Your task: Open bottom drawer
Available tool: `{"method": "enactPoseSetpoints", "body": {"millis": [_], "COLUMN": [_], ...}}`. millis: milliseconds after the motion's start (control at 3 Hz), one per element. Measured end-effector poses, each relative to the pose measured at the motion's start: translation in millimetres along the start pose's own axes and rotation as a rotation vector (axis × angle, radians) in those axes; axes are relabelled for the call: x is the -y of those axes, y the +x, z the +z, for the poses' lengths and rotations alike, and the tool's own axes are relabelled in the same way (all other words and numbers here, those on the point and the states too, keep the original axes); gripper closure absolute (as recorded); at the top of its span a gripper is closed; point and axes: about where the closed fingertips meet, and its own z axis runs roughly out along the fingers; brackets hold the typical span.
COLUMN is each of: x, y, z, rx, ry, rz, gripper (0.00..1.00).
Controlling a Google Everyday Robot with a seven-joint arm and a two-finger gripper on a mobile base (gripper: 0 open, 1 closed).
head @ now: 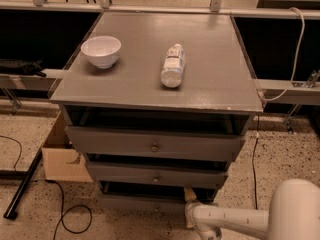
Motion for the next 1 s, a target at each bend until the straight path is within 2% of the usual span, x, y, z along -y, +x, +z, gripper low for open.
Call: {"method": "enactPoseSetpoints", "body": {"millis": [333, 667, 1000], "x": [-5.1, -5.2, -5.2], "y": [0.8, 0.8, 0.8], "z": [13.8, 13.8, 13.8], "rx": [0.008, 0.008, 0.008], "ry": [-0.034, -0.034, -0.034], "rz": [0.009, 0.009, 0.009], "gripper": [0.00, 0.00, 0.19]}}
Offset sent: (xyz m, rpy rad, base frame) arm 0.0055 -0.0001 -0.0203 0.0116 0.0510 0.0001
